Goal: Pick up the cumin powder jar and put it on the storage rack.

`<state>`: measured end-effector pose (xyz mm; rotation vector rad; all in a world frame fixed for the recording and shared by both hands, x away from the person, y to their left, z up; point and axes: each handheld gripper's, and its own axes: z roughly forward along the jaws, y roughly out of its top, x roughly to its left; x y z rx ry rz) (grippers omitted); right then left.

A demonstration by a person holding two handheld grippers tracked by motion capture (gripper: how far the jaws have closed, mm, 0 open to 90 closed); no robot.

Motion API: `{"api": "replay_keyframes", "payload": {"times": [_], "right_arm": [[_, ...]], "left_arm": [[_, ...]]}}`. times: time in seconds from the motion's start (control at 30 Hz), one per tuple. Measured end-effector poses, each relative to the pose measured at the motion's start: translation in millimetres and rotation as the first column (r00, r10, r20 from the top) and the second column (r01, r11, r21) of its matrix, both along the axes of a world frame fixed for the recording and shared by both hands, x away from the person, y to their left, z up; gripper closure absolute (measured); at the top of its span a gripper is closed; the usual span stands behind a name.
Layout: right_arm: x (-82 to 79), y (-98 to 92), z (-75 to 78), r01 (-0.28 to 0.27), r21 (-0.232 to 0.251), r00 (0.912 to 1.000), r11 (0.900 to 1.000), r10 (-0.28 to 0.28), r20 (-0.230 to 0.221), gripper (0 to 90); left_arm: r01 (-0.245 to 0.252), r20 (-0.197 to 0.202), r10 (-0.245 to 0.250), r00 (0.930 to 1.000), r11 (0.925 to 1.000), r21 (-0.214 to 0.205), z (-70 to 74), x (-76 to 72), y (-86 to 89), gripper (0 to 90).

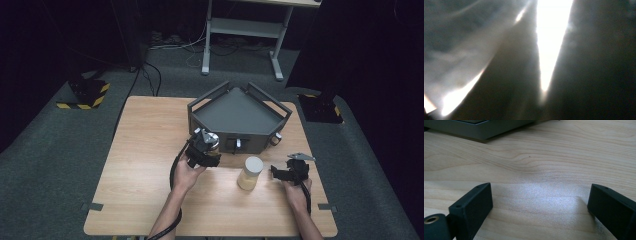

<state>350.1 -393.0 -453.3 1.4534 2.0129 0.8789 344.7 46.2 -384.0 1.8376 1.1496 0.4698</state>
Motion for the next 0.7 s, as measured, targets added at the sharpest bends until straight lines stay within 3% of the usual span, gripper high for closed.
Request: {"api": "replay_keyframes", "payload": {"times": [0.03, 0.2, 0.33, 0.37, 0.5, 0.53, 0.6, 0.63, 0.7], "right_arm": [[0.0, 0.0, 0.0, 0.000, 0.000, 1.0000, 1.0000, 0.000, 0.000, 5.3], [0.0, 0.0, 0.0, 0.000, 0.000, 1.0000, 1.0000, 0.000, 0.000, 5.3], [0.0, 0.0, 0.0, 0.000, 0.000, 1.0000, 1.0000, 0.000, 0.000, 5.3], [0.0, 0.0, 0.0, 0.000, 0.001, 1.0000, 1.0000, 0.000, -0.001, 5.3], [0.1, -0.1, 0.0, 0.000, 0.000, 1.0000, 1.0000, 0.000, 0.000, 5.3], [0.1, -0.1, 0.0, 0.000, 0.000, 1.0000, 1.0000, 0.000, 0.000, 5.3], [0.1, -0.2, -0.1, -0.001, 0.000, 1.0000, 1.0000, 0.001, 0.000, 5.2], [0.0, -0.2, -0.2, -0.001, 0.000, 1.0000, 1.0000, 0.001, 0.001, 5.3], [0.1, -0.2, -0.1, -0.001, 0.000, 1.0000, 1.0000, 0.001, 0.000, 5.2]], "left_arm": [[-0.037, 0.014, 0.039, 0.9992, 0.9950, -0.093, -7.5, -4.0, -5.0, 31.2], [-0.012, 0.022, 0.014, 0.9997, 0.9957, -0.092, 8.7, -1.2, -7.1, 31.2], [-0.006, 0.027, 0.009, 0.9996, 0.9929, -0.118, 21.8, 3.4, -7.8, 31.2], [0.055, 0.013, -0.055, 0.9984, 0.9985, 0.002, 42.5, 12.4, -1.6, 31.3], [0.070, 0.012, -0.070, 0.9975, 0.9975, 0.010, 55.3, 19.3, -0.6, 31.2], [0.025, 0.021, -0.024, 0.9995, 0.9990, -0.037, 53.2, 17.3, -6.4, 31.2], [0.052, 0.016, -0.052, 0.9985, 0.9984, -0.021, 62.3, 24.0, -4.2, 31.3], [0.199, -0.037, -0.196, 0.9800, 0.9636, 0.178, 95.5, 44.8, 5.5, 31.2], [0.199, -0.039, -0.195, 0.9800, 0.9642, 0.175, 97.2, 45.8, 4.7, 31.2]]}}
